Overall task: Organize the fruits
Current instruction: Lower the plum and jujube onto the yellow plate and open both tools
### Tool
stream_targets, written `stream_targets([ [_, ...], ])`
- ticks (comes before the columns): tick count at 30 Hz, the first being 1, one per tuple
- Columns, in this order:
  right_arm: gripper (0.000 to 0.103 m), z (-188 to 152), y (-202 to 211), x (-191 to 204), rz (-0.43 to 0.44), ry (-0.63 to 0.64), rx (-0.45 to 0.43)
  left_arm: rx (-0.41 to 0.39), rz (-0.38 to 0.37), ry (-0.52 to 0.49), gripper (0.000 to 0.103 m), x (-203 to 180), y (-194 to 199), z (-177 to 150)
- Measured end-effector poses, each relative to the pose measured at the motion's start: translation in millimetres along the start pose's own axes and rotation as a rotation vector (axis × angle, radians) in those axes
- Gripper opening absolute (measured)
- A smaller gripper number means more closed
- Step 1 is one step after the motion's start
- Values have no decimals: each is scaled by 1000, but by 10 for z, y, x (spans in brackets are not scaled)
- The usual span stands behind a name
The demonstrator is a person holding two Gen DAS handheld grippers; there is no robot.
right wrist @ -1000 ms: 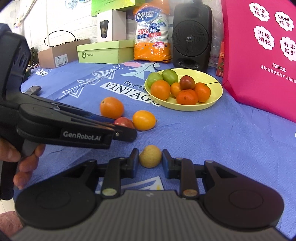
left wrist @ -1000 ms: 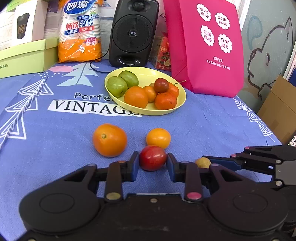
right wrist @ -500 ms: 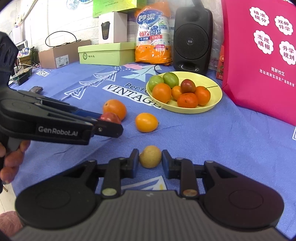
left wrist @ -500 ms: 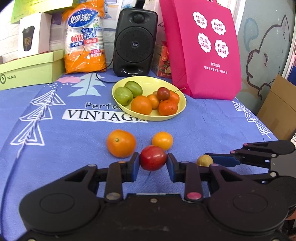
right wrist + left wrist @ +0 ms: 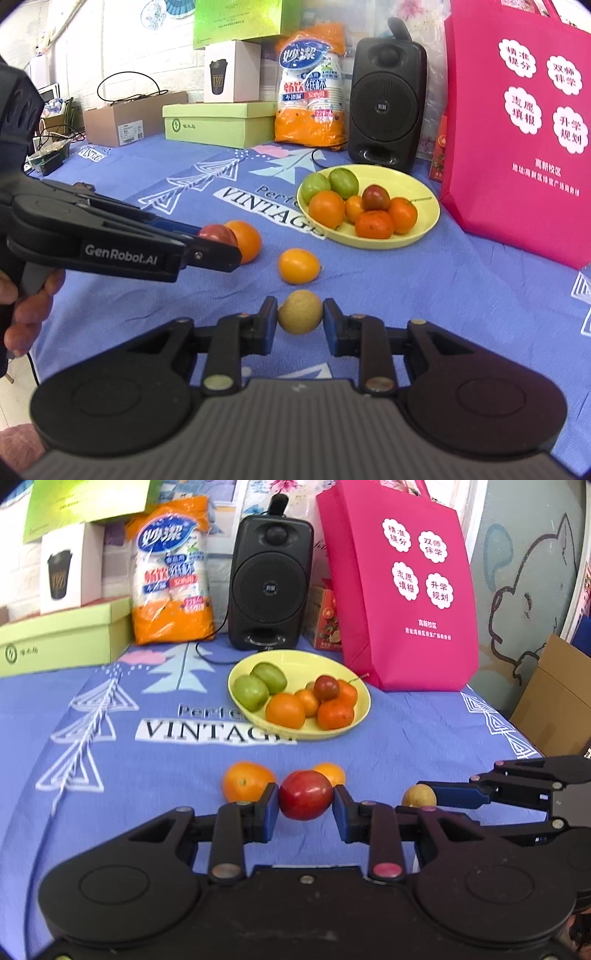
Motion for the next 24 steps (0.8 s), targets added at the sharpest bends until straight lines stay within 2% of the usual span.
stream_targets([
  [12, 26, 530, -192, -339, -36, 53, -52, -7, -31, -74, 31, 52, -348, 653],
  [17, 26, 761, -519, -510, -54, 66, -50, 2, -10, -103, 31, 112, -668, 917],
  [24, 26, 855, -1121, -644, -82, 119, 13, 24, 6, -140, 31, 202, -1011, 1096],
])
Point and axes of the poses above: each gripper's, at about its wrist camera, not at the fingertips, and y roughly against the way its jaws point, x to its left, z to its top, the point moved 9 cm from there along -y, roughly the way its jaws point, and after that the axes turned 2 degrees about -z, right-handed, at the moved point
